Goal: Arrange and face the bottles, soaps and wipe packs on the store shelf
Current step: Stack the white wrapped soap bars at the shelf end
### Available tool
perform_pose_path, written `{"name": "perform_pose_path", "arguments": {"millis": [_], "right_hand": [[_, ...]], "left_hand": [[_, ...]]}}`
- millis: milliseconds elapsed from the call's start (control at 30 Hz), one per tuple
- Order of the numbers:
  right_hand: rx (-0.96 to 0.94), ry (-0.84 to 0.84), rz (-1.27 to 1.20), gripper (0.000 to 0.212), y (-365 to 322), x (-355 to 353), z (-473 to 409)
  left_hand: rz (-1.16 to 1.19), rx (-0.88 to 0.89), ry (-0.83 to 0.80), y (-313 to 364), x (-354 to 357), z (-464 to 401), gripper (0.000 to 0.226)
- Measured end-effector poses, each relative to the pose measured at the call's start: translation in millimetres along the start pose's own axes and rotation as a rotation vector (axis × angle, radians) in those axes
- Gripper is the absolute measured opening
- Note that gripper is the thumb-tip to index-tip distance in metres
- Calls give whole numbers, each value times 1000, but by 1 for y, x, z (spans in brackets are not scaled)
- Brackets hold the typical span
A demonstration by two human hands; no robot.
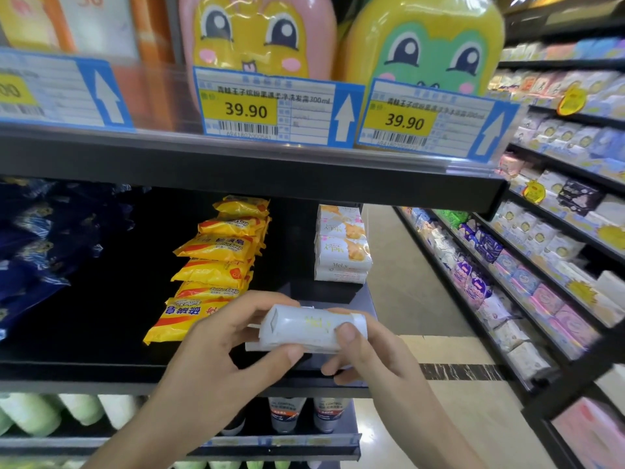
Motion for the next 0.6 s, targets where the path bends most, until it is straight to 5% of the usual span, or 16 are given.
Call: {"name": "perform_pose_path", "arguments": {"millis": [167, 400, 600], "right_hand": [[-74, 123, 39, 55, -3, -3, 5], [-517, 212, 600, 73, -10, 1, 13], [-594, 236, 915, 79, -5, 21, 9]], "left_hand": [[92, -113, 4, -4, -2, -2, 28], [132, -225, 78, -8, -4, -4, 32], [112, -311, 85, -6, 2, -4, 17]]}}
Point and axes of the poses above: each hand's wrist, its own z-axis away from the middle knuckle, its own x-axis out of the palm, y = z × x, the point moved 4 cm from there along -z, towards the middle knuckle
